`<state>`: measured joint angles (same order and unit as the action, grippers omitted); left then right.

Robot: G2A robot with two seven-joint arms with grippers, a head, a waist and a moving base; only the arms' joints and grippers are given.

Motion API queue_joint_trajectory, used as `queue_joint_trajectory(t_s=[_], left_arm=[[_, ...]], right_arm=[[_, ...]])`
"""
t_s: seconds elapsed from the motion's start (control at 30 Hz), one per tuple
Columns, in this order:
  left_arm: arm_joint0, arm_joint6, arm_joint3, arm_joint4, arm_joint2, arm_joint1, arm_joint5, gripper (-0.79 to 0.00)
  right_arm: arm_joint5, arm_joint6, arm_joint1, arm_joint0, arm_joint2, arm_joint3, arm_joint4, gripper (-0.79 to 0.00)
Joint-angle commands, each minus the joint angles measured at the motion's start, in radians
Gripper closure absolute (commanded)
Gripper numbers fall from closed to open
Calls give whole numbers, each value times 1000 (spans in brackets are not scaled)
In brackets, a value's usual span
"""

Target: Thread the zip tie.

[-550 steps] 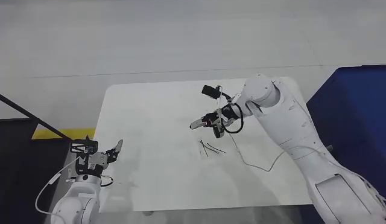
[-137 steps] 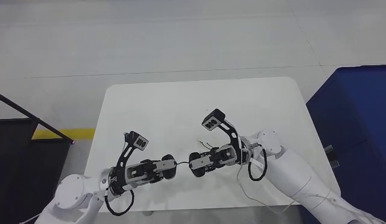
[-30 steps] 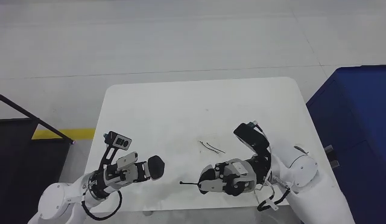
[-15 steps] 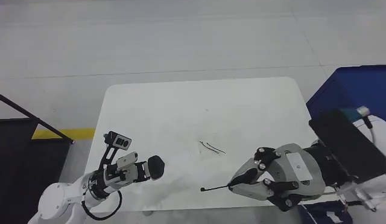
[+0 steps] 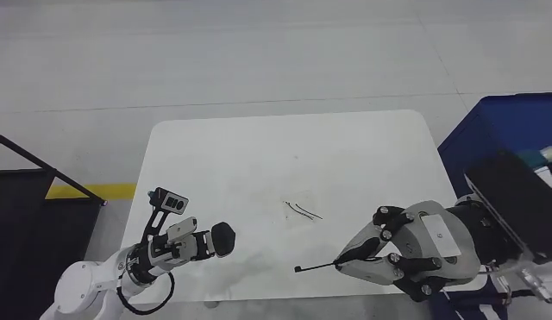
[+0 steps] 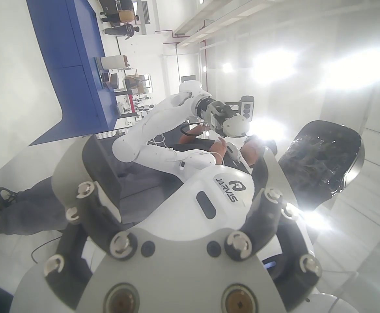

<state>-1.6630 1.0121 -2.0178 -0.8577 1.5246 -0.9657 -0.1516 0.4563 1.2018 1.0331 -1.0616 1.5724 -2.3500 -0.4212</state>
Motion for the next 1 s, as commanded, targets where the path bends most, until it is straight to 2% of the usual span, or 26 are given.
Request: queue_joint_trajectory(t_s=[0.0,0.07,0.17,0.27,0.4,0.57,0.63,0.67,0.73,0.83,0.87,0.97], left_arm=[[0,0,0,0,0,0,0,-785],[0,0,0,0,0,0,0,-785],[0,0,0,0,0,0,0,-785],[0,0,0,0,0,0,0,-785],[0,0,0,0,0,0,0,-785],[0,0,0,0,0,0,0,-785],[0,0,0,0,0,0,0,-785],[0,0,0,0,0,0,0,-785],[0,0,0,0,0,0,0,-785],[0,0,0,0,0,0,0,-785],[0,0,0,0,0,0,0,-785],[0,0,0,0,0,0,0,-785]], right_arm=[[0,0,0,0,0,0,0,0],[-11,-19,0,-12,-7,0,7,0],[89,-44,1,23,-21,0,83,0],[207,-78,2,119,-17,0,141,0],[314,-164,4,250,11,0,227,0],[328,-323,10,299,9,0,317,0],[321,-343,10,302,-10,0,341,0],[315,-342,9,303,-23,0,347,0],[264,-262,2,293,-97,0,324,0],[102,-179,-5,289,-190,0,177,0],[5,-128,-9,281,-219,13,107,0],[-144,-23,-14,327,-257,74,-134,0]])
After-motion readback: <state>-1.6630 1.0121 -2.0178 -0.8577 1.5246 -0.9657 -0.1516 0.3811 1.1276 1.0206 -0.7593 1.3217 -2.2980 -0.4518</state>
